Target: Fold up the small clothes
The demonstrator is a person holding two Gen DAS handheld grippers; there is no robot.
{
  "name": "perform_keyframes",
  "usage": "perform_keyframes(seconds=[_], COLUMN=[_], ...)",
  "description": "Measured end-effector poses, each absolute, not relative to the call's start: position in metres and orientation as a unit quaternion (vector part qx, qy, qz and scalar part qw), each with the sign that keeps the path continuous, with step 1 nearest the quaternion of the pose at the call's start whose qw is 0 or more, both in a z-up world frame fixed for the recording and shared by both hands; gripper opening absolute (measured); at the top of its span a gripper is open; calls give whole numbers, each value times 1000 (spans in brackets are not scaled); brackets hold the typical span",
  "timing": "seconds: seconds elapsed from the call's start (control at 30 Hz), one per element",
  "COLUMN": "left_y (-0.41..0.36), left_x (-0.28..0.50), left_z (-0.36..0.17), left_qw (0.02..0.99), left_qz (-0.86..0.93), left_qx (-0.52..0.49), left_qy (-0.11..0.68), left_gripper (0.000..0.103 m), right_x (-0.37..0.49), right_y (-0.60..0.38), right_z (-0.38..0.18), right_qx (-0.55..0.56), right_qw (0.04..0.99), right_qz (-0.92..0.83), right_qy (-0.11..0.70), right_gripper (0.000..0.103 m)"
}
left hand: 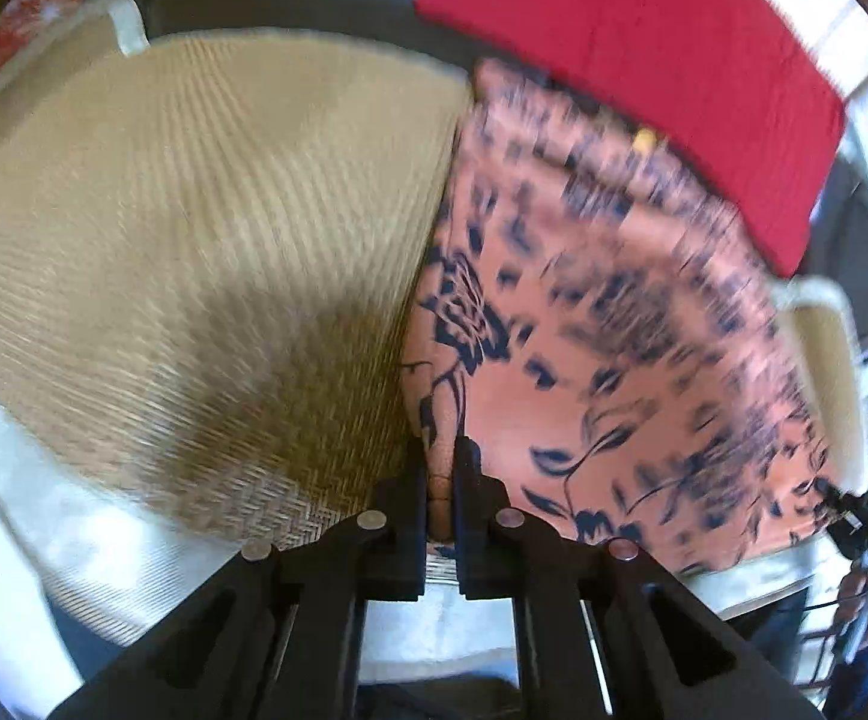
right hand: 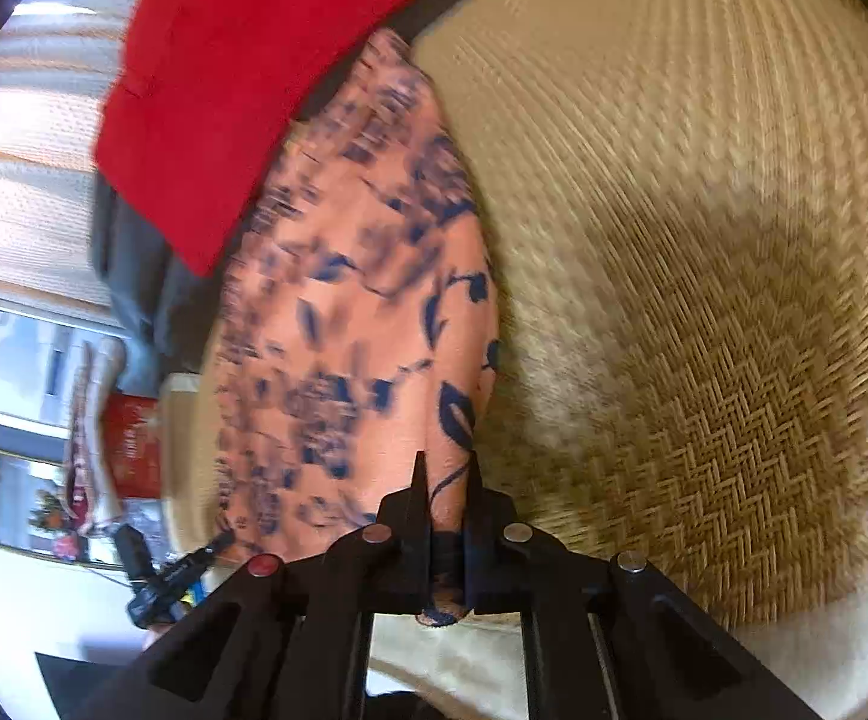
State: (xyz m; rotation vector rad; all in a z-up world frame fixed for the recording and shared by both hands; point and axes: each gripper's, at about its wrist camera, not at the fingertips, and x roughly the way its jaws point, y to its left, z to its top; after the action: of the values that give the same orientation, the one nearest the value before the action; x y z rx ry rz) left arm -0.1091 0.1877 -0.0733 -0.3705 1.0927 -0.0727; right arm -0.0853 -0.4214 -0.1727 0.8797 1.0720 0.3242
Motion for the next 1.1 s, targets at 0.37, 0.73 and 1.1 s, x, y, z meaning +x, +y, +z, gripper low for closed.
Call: perform_keyframes(seconds=[0.37,0.73,1.1], left_y=[190,181,184], left_x=[-100,-106,-106], left_z=[-114,-68,-81], left_qw=[812,845,844], left_qz=[-22,-33,-25], left_qx=[-187,-173,-165], left_qy=[552,505,509], left_gripper=[48,6,6], right_x=[-87,-84,-95], right_y=[-421,-427,-438], right_z=[-181,-164,-161], right_qx=[359,383,405], right_qw=[765,763,766], right_qz=[120,134,153], right_qy=[520,503,476], right_gripper=[51,6,6])
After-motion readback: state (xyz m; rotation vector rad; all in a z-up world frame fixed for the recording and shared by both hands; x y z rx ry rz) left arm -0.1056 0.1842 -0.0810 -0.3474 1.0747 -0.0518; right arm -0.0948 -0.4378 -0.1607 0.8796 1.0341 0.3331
